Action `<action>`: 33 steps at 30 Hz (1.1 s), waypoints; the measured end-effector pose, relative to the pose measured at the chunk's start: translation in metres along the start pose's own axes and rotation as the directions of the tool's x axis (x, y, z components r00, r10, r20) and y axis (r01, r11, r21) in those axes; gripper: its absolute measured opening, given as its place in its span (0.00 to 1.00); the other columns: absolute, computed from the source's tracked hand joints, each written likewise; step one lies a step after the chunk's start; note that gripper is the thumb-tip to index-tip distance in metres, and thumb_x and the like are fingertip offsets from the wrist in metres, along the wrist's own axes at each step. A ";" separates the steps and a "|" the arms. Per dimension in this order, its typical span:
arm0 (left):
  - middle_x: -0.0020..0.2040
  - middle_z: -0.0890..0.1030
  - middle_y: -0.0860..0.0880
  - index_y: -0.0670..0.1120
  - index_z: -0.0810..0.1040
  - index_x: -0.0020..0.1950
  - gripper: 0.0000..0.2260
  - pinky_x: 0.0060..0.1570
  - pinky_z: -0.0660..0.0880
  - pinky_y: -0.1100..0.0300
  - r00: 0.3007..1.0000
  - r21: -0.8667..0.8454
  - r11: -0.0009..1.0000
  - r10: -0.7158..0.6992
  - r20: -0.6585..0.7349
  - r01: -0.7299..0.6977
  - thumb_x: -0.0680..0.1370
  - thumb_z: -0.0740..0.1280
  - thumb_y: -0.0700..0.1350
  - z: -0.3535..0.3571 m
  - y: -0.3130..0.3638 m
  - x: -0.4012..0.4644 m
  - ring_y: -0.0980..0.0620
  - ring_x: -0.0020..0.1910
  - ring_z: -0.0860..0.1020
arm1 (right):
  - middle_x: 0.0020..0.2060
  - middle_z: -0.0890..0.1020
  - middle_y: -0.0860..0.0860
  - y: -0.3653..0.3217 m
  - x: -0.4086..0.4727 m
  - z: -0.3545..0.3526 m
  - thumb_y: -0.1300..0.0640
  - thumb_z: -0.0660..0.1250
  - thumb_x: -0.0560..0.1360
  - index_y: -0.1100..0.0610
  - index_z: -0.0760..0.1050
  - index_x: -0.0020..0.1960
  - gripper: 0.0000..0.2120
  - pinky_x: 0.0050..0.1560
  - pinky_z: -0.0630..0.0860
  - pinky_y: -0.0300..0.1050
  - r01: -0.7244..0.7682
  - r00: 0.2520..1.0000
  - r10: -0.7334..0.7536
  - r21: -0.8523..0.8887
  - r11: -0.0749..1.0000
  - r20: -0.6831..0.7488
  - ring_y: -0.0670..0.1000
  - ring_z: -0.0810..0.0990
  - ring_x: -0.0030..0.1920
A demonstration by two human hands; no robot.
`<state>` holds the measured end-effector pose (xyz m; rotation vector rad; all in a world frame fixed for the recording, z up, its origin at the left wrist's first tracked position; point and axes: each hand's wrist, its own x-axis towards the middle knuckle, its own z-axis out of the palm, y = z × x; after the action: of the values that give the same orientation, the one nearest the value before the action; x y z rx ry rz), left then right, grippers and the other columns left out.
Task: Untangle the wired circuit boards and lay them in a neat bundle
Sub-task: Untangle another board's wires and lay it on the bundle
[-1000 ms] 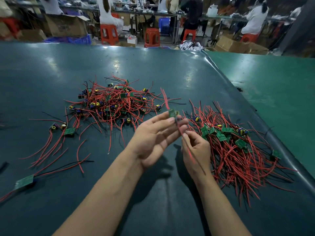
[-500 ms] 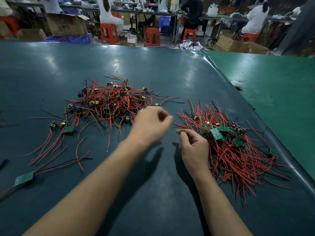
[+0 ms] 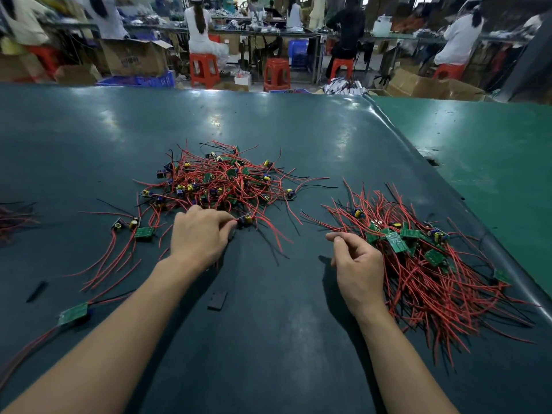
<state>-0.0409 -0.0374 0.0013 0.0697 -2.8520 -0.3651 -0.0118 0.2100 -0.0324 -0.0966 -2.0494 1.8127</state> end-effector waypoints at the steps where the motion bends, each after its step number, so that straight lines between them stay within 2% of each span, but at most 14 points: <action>1: 0.51 0.83 0.50 0.55 0.84 0.54 0.10 0.52 0.67 0.50 0.998 0.035 0.999 0.027 -0.057 -0.025 0.79 0.65 0.54 0.001 0.003 -0.003 0.44 0.55 0.73 | 0.26 0.78 0.43 0.000 0.001 -0.001 0.66 0.63 0.78 0.53 0.82 0.42 0.13 0.29 0.69 0.25 0.003 1.000 -0.003 -0.001 1.000 0.000 0.38 0.73 0.25; 6: 0.57 0.82 0.48 0.51 0.86 0.49 0.06 0.60 0.65 0.46 0.893 -0.143 0.987 -0.001 -0.450 -0.070 0.76 0.71 0.49 -0.005 0.023 -0.025 0.40 0.62 0.72 | 0.33 0.80 0.42 0.000 -0.001 0.001 0.64 0.65 0.78 0.53 0.82 0.44 0.10 0.37 0.71 0.31 0.133 0.990 -0.126 -0.157 0.979 0.057 0.37 0.76 0.32; 9: 0.51 0.84 0.49 0.45 0.85 0.53 0.08 0.56 0.75 0.54 0.886 -0.474 0.847 -0.007 -0.463 -0.240 0.76 0.70 0.43 -0.009 0.044 -0.042 0.49 0.52 0.81 | 0.31 0.80 0.44 0.001 -0.007 0.007 0.58 0.70 0.76 0.55 0.83 0.51 0.05 0.39 0.75 0.41 0.347 0.921 -0.257 -0.315 0.883 0.293 0.41 0.76 0.31; 13: 0.46 0.85 0.53 0.46 0.86 0.50 0.06 0.45 0.74 0.67 0.912 -0.648 0.721 -0.058 -0.406 -0.243 0.77 0.70 0.42 -0.010 0.067 -0.060 0.60 0.43 0.81 | 0.29 0.79 0.47 0.002 -0.006 0.009 0.50 0.72 0.74 0.55 0.79 0.61 0.17 0.39 0.77 0.51 0.293 0.921 -0.164 -0.349 0.890 0.353 0.51 0.79 0.32; 15: 0.42 0.85 0.53 0.47 0.85 0.48 0.05 0.38 0.75 0.68 0.963 -0.841 0.530 -0.151 -0.223 -0.112 0.78 0.69 0.40 -0.010 0.076 -0.060 0.57 0.37 0.82 | 0.31 0.79 0.48 0.001 -0.007 0.008 0.51 0.72 0.74 0.54 0.76 0.64 0.20 0.37 0.76 0.49 0.257 0.940 -0.170 -0.289 0.922 0.295 0.50 0.78 0.30; 17: 0.38 0.85 0.50 0.44 0.83 0.46 0.06 0.32 0.77 0.65 0.956 -0.976 0.190 -0.290 0.051 0.110 0.79 0.67 0.38 -0.010 0.082 -0.051 0.53 0.32 0.83 | 0.38 0.80 0.45 -0.002 -0.011 0.007 0.52 0.71 0.76 0.55 0.71 0.67 0.21 0.34 0.76 0.44 0.337 0.940 -0.308 -0.251 0.908 0.148 0.46 0.78 0.31; 19: 0.35 0.84 0.45 0.39 0.79 0.46 0.07 0.32 0.79 0.62 0.909 -0.948 -0.186 -0.285 0.305 0.259 0.80 0.62 0.34 -0.009 0.085 -0.042 0.49 0.32 0.83 | 0.43 0.82 0.46 -0.005 -0.017 0.005 0.54 0.66 0.78 0.57 0.72 0.64 0.16 0.35 0.76 0.37 0.560 0.820 -0.568 -0.298 0.774 0.065 0.44 0.79 0.35; 21: 0.35 0.83 0.42 0.36 0.76 0.49 0.07 0.34 0.81 0.60 0.891 -0.872 -0.343 -0.164 0.422 0.350 0.79 0.58 0.31 -0.005 0.088 -0.041 0.48 0.32 0.83 | 0.46 0.83 0.52 -0.004 -0.018 0.006 0.54 0.63 0.79 0.61 0.76 0.58 0.13 0.39 0.79 0.42 0.680 0.722 -0.675 -0.339 0.650 0.153 0.48 0.81 0.41; 22: 0.35 0.83 0.42 0.36 0.76 0.49 0.07 0.34 0.81 0.60 0.888 -0.853 -0.350 -0.109 0.447 0.387 0.78 0.58 0.30 0.000 0.091 -0.044 0.48 0.32 0.83 | 0.49 0.83 0.54 -0.004 -0.017 0.007 0.52 0.62 0.80 0.63 0.78 0.57 0.15 0.44 0.79 0.46 0.673 0.734 -0.648 -0.352 0.650 0.206 0.51 0.82 0.45; 24: 0.34 0.83 0.43 0.37 0.77 0.46 0.07 0.35 0.80 0.60 0.895 -0.875 -0.241 -0.049 0.443 0.420 0.77 0.61 0.29 0.011 0.096 -0.055 0.50 0.32 0.81 | 0.57 0.82 0.56 -0.005 -0.014 0.007 0.49 0.59 0.80 0.64 0.78 0.60 0.21 0.54 0.78 0.47 0.601 0.799 -0.543 -0.372 0.708 0.257 0.54 0.82 0.54; 27: 0.37 0.83 0.51 0.41 0.80 0.43 0.13 0.43 0.76 0.62 0.981 -0.957 0.244 0.072 0.180 0.158 0.74 0.63 0.25 0.027 0.091 -0.063 0.55 0.38 0.79 | 0.51 0.84 0.51 -0.006 -0.016 0.008 0.46 0.60 0.79 0.60 0.79 0.58 0.19 0.47 0.78 0.45 0.574 0.818 -0.479 -0.391 0.720 0.319 0.52 0.83 0.47; 28: 0.37 0.83 0.54 0.43 0.80 0.44 0.16 0.44 0.75 0.66 0.984 -0.935 0.350 0.140 0.113 0.058 0.72 0.62 0.24 0.029 0.089 -0.064 0.59 0.39 0.79 | 0.47 0.84 0.50 -0.005 -0.016 0.008 0.46 0.61 0.78 0.59 0.80 0.54 0.18 0.43 0.77 0.44 0.577 0.815 -0.477 -0.391 0.717 0.329 0.51 0.82 0.43; 31: 0.38 0.83 0.55 0.45 0.81 0.43 0.10 0.45 0.76 0.64 0.987 -0.916 0.401 0.149 0.067 0.002 0.70 0.64 0.32 0.030 0.088 -0.066 0.59 0.40 0.80 | 0.42 0.83 0.49 -0.002 -0.014 0.008 0.50 0.65 0.77 0.58 0.80 0.49 0.12 0.39 0.75 0.38 0.533 0.841 -0.457 -0.298 0.792 0.289 0.46 0.80 0.39; 33: 0.34 0.80 0.51 0.42 0.79 0.40 0.02 0.40 0.79 0.54 0.994 -0.943 0.318 0.019 0.109 0.097 0.71 0.68 0.41 0.033 0.089 -0.067 0.53 0.35 0.79 | 0.38 0.83 0.46 -0.003 -0.014 0.007 0.55 0.67 0.76 0.56 0.80 0.47 0.05 0.36 0.75 0.36 0.398 0.905 -0.347 -0.200 0.895 0.246 0.45 0.80 0.35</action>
<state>0.0136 0.0619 -0.0244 -0.1216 -2.1950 -2.0464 -0.0010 0.1991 -0.0338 0.4091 -2.2374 1.3752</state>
